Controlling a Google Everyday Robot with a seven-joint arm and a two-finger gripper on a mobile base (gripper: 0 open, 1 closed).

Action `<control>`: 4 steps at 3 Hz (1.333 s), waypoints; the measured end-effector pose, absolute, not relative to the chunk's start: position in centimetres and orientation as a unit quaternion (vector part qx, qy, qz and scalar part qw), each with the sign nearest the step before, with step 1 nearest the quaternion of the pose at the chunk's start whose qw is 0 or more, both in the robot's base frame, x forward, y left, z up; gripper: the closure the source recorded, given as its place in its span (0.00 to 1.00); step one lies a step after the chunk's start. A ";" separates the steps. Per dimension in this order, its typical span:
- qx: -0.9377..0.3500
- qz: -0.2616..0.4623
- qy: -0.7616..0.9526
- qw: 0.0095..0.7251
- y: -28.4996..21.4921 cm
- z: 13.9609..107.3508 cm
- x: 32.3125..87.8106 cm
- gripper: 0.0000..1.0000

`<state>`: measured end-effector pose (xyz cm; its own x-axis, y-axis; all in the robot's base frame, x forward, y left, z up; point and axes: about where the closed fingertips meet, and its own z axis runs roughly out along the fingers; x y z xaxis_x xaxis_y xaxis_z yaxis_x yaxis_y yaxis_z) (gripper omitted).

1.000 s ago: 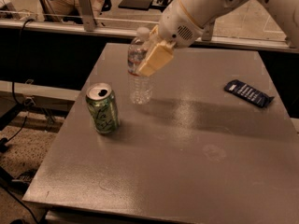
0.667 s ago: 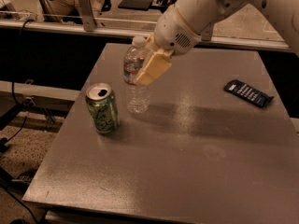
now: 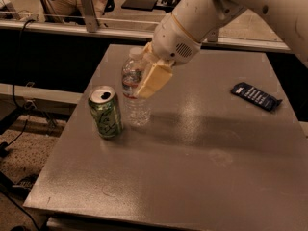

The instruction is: Move water bottle near green can

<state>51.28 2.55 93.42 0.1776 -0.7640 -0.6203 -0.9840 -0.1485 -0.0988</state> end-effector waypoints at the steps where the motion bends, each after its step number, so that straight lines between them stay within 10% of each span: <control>1: -0.734 0.216 0.595 0.246 2.8 93.2 50.6 0.36; 2: -0.736 0.216 0.592 0.249 3.0 93.3 50.1 0.06; 4: -0.730 0.214 0.596 0.259 2.4 93.1 50.3 0.00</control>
Offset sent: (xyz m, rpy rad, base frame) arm -0.0154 0.0016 0.0000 -0.0078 -0.0160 0.0288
